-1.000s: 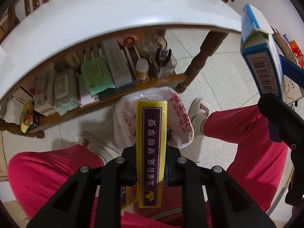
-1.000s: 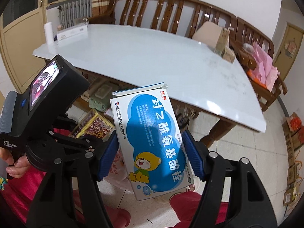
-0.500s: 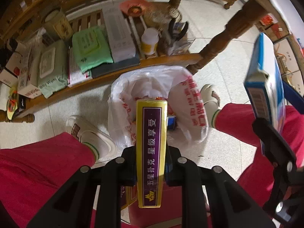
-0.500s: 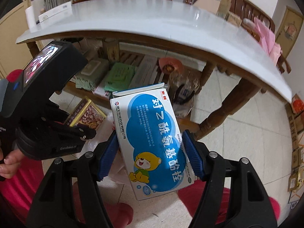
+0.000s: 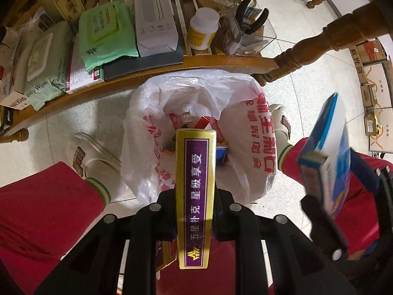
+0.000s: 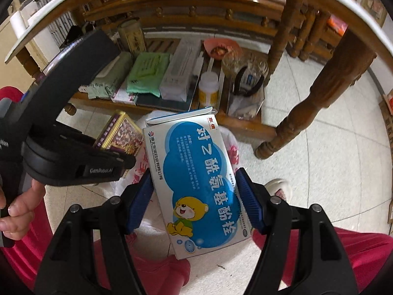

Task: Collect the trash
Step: 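Carry the yellow-purple box and blue-white box in both tools down to the bag, then open both tools to drop the two boxes into the bag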

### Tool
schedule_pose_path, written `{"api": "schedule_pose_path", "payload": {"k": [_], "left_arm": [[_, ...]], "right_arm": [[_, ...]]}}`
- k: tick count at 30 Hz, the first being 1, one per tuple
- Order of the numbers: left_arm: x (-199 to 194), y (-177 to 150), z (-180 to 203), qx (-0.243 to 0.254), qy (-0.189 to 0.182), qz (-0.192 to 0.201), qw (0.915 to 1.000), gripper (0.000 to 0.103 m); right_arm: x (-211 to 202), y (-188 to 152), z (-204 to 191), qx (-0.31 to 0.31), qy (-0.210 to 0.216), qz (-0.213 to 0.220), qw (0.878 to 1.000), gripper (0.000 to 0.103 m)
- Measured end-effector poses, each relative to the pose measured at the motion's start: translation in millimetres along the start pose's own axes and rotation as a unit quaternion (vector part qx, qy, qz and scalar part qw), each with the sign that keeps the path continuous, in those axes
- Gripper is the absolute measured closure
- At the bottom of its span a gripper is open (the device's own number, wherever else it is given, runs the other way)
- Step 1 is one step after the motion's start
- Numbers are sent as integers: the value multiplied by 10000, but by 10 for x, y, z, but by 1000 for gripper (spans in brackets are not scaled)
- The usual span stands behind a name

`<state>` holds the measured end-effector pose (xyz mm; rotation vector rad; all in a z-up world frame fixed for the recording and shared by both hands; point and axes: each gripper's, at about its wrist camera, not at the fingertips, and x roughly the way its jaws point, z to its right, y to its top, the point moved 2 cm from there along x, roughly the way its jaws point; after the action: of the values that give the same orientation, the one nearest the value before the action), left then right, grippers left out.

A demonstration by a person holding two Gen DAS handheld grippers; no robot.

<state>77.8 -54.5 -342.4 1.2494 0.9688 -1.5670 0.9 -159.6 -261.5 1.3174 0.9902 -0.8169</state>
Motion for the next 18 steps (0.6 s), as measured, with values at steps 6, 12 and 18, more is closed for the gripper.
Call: {"api": "schedule_pose_path", "payload": {"k": [6, 12, 18], "left_arm": [[218, 83, -80, -180, -49, -219, 9996, 83], [391, 148, -162, -385, -167, -394, 9983, 83], [521, 243, -199, -524, -176, -475, 9973, 83]], "right_arm": [[240, -34, -24, 63, 25, -249, 9997, 37], [439, -71, -37, 44, 17, -433, 9991, 37], [625, -113, -35, 82, 112, -686, 9975, 37]]}}
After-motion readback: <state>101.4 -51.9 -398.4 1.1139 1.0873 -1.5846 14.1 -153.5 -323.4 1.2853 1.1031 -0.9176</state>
